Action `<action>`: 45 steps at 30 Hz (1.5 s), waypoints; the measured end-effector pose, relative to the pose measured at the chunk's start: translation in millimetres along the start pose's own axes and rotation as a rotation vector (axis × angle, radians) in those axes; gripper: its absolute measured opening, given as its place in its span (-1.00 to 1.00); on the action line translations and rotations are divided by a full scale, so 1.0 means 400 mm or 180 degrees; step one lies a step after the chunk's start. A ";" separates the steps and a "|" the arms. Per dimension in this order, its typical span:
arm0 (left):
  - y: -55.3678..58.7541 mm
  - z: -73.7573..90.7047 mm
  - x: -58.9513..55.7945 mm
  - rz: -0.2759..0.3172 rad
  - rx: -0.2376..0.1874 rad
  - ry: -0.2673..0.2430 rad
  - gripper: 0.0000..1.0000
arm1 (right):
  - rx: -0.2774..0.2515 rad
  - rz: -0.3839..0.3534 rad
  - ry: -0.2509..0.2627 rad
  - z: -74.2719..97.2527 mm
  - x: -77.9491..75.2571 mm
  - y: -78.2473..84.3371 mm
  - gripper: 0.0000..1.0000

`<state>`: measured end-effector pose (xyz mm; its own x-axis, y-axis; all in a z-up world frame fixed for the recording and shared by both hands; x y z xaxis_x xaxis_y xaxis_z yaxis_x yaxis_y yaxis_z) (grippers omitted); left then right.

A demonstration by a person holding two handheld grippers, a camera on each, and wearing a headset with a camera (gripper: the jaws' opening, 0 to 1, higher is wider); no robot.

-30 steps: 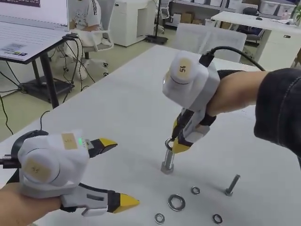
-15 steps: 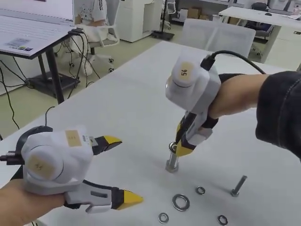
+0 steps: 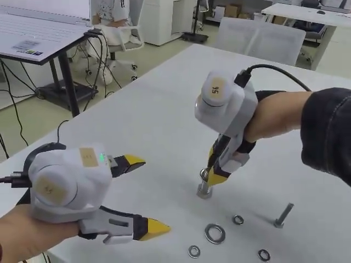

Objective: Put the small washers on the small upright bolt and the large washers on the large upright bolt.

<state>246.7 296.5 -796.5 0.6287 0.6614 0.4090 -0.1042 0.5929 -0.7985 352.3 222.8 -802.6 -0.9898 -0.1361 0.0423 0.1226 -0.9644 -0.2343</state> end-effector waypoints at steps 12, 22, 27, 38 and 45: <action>0.004 -0.002 0.002 0.0014 0.0014 -0.0012 0.49 | 0.0021 -0.0037 -0.0034 -0.055 -0.007 0.011 -0.53; 0.008 -0.003 -0.004 0.0013 0.0036 0.0014 0.47 | 0.0007 -0.0076 -0.0049 -0.084 -0.009 0.018 -0.53; 0.009 -0.004 -0.009 0.0008 0.0043 0.0032 0.46 | -0.0018 -0.0086 -0.0053 -0.081 -0.010 0.015 -0.53; 0.007 -0.003 -0.009 0.0010 0.0045 0.0039 0.45 | -0.0059 -0.0114 -0.0080 -0.076 -0.007 0.024 -0.48; 0.007 -0.004 -0.011 0.0007 0.0053 0.0057 0.45 | -0.0082 -0.0154 -0.0062 -0.062 -0.014 0.041 -0.44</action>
<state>245.0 294.4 -801.3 0.6422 0.6545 0.3991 -0.1183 0.5991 -0.7919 358.2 213.3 -830.7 -0.9929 -0.0941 0.0729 0.0725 -0.9638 -0.2564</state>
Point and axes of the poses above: the centre of the closed fingertips' face, and the gripper's own axes: z roughly backward along the fingers, x roughly to its left, y roughly out of its underside, the point moved 3 cm from there along z, roughly backward along the fingers, and after that the axes turned 15 degrees about -z, right-handed, at the moved point
